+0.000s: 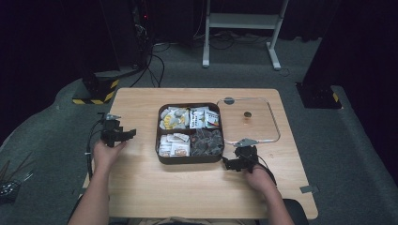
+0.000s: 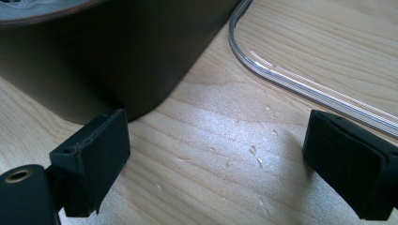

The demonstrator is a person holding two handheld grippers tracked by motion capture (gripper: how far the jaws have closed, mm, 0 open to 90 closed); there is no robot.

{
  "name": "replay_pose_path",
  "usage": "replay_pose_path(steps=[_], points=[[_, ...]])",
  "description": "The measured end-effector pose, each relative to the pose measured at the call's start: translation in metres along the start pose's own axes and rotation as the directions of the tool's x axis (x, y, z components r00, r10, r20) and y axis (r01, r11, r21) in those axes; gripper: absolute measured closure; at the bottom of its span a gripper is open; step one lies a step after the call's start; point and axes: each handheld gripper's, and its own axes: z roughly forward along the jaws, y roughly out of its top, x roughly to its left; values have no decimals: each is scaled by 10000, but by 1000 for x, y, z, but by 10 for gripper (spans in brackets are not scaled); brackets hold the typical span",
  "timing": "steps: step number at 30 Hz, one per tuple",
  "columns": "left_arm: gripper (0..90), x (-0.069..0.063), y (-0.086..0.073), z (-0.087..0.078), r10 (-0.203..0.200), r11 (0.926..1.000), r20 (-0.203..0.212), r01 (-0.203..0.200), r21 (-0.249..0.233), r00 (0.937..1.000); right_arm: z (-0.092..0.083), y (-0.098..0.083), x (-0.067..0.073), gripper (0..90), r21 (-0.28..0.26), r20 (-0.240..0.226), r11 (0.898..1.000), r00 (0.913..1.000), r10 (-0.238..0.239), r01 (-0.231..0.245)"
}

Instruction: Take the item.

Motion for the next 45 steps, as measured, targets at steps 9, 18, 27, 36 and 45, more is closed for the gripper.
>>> replay_pose_path(steps=[9, 18, 27, 36, 45], points=[[399, -8, 10, -2, -54, 9999, 1180, 64, -81, 9930, 0, 0, 0, 78, 3, -2, 10000, 10000, 8, -8], [435, -28, 17, -12, 770, 9960, 986, -721, -522, 9921, 0, 0, 0, 77, 2, -4, 10000, 10000, 12, -12], [464, -44, 26, -15, 1192, 9921, 1901, -1091, -626, 9745, 0, 0, 0, 79, 8, 3, 10000, 10000, 25, -25], [460, -73, 32, -13, 1942, 9800, 2340, -1781, -885, 9526, -1, -1, 0, 79, 5, 8, 10000, 10000, 14, -14], [496, -90, 35, -5, 2037, 9790, 3209, -1898, -746, 9249, -3, -3, 1, 79, -3, 9, 10000, 10000, -12, 12]])
